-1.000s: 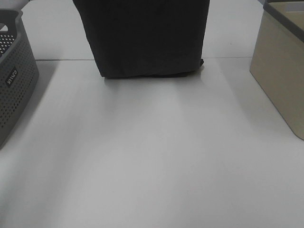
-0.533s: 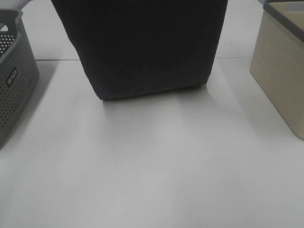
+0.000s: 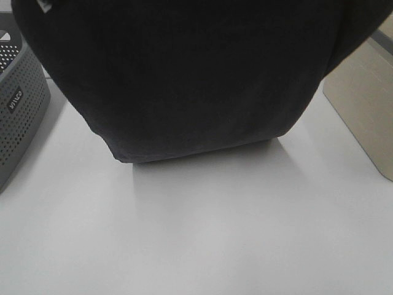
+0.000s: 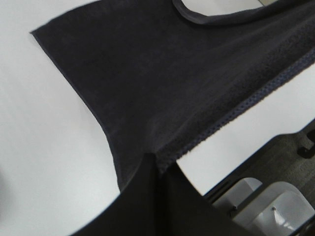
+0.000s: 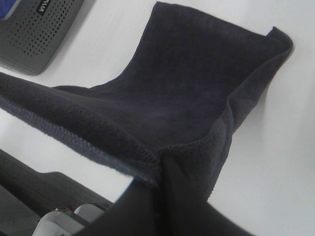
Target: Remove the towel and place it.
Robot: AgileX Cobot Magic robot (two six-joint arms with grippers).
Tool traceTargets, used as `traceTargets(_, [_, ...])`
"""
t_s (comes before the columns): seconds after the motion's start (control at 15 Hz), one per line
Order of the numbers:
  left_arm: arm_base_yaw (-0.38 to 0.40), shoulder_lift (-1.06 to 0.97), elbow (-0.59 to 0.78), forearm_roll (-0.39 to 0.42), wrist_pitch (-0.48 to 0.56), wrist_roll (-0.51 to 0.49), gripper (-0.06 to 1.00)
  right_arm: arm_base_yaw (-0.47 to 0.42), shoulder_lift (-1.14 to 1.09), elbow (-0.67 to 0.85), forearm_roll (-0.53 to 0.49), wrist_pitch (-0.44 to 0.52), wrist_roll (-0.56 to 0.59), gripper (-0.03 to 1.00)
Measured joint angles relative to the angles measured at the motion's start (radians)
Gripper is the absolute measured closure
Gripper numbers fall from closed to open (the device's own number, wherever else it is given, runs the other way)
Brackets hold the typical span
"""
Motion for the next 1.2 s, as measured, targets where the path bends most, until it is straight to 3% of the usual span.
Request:
traceTargets(0.27, [-0.020, -0.162, 0.201, -0.075, -0.028, -0.047, 0.94, 0.001, -0.157, 0.146, 0.082, 0.000, 0.022, 0.95])
traceTargets(0.53, [-0.020, -0.267, 0.254, -0.149, -0.041, -0.053, 0.94, 0.002, -0.246, 0.217, 0.111, -0.001, 0.025, 0.95])
traceTargets(0.67, [-0.020, -0.276, 0.411, -0.213, -0.045, -0.053, 0.94, 0.002, -0.282, 0.374, 0.133, -0.002, 0.053, 0.95])
traceTargets(0.87, [-0.020, -0.258, 0.535, -0.323, -0.044, -0.030, 0.94, 0.002, -0.304, 0.514, 0.138, -0.003, 0.076, 0.95])
traceTargets(1.0, [-0.055, -0.238, 0.593, -0.376, -0.043, 0.009, 0.94, 0.002, -0.327, 0.573, 0.123, -0.004, 0.077, 0.95])
traceTargets(1.2, [-0.175, -0.171, 0.658, -0.379, -0.045, 0.010, 0.94, 0.001, -0.339, 0.694, 0.121, -0.004, 0.089, 0.95])
